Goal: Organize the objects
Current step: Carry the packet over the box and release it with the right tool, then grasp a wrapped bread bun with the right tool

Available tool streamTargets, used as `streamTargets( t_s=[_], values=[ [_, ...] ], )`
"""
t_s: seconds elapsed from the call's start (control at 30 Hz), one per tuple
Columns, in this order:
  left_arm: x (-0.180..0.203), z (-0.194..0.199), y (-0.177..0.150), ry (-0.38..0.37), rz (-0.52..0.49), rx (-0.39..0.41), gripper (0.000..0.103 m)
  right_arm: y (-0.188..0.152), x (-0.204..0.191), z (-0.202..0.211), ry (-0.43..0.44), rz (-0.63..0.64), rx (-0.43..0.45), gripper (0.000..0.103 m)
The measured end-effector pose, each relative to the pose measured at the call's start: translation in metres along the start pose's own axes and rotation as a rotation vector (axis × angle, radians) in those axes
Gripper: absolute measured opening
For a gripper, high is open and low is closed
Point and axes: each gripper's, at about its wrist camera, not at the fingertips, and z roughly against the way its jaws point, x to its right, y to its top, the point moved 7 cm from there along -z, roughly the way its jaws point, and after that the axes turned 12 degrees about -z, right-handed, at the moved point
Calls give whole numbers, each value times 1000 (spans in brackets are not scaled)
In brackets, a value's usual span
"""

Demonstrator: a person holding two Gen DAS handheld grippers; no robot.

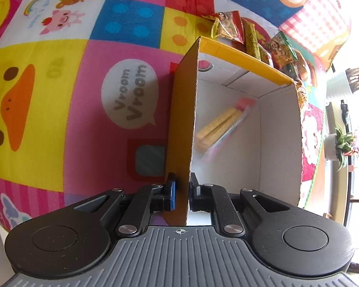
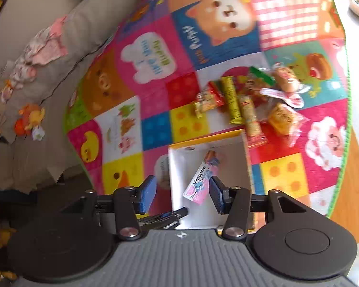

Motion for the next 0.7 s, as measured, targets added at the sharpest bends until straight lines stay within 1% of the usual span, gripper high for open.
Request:
streamTargets(
  t_s=[0.2, 0.3, 0.37, 0.43, 0.53, 0.6, 0.7],
  values=[
    [1, -3, 8, 1, 78, 14, 13, 33, 98, 9, -160, -63, 60, 49],
    [3, -5, 14, 24, 113, 26, 12, 47, 144, 5, -210, -114, 58, 49],
    [6, -6, 17, 49, 129, 32, 12, 57, 165, -3, -241, -120, 46, 51],
    [7, -6, 16, 75, 148, 31, 12, 66, 180, -17, -265, -96, 31, 53],
    [9, -5, 14, 102, 191, 19, 12, 82, 189, -45, -271, -29, -6, 57],
    [8, -4, 12, 125, 225, 4, 11, 93, 190, -69, -264, 39, -35, 61],
    [11, -3, 12, 165, 243, -8, 11, 105, 184, -105, -240, 168, -91, 62]
  ],
)
